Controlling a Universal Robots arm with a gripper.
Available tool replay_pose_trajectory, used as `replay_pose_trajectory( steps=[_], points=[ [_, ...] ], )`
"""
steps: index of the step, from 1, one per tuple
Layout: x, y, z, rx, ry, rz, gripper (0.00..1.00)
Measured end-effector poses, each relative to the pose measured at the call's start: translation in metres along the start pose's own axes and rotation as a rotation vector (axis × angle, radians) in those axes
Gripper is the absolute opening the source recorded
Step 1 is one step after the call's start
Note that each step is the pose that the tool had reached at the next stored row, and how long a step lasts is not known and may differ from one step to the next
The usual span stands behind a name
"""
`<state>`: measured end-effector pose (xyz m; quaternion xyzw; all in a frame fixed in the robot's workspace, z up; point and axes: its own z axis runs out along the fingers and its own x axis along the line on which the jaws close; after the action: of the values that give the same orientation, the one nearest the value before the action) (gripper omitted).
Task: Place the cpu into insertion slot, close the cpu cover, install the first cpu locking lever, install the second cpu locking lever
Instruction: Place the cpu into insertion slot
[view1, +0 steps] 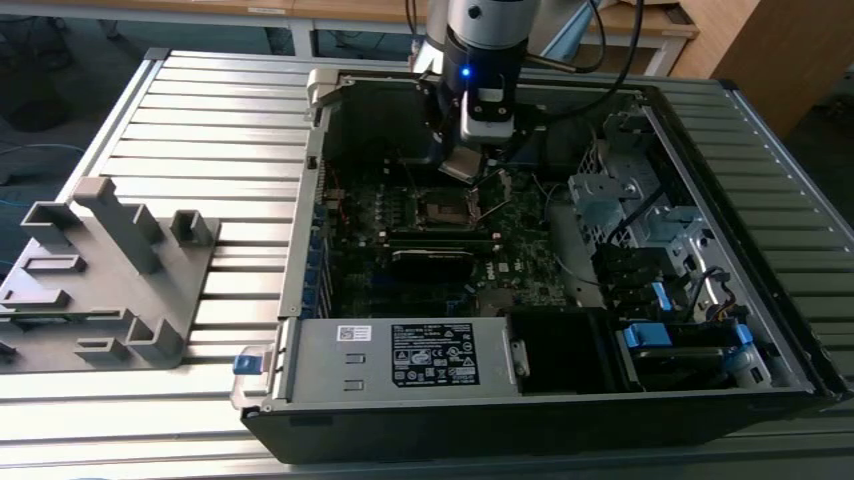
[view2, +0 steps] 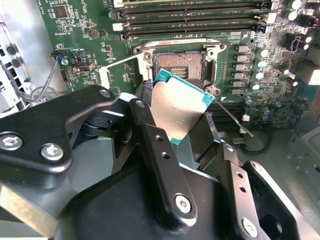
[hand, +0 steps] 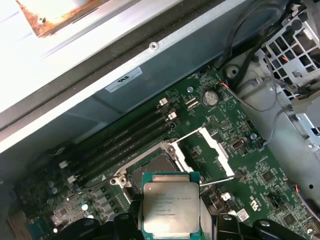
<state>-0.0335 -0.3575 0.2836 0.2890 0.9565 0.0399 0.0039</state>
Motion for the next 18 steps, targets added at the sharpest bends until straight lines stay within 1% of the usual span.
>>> replay_pose_trajectory(
  steps=[18],
  points=[
    [0.0, 0.0, 0.0, -0.0007, -0.0039, 0.049, 0.54]
  ],
)
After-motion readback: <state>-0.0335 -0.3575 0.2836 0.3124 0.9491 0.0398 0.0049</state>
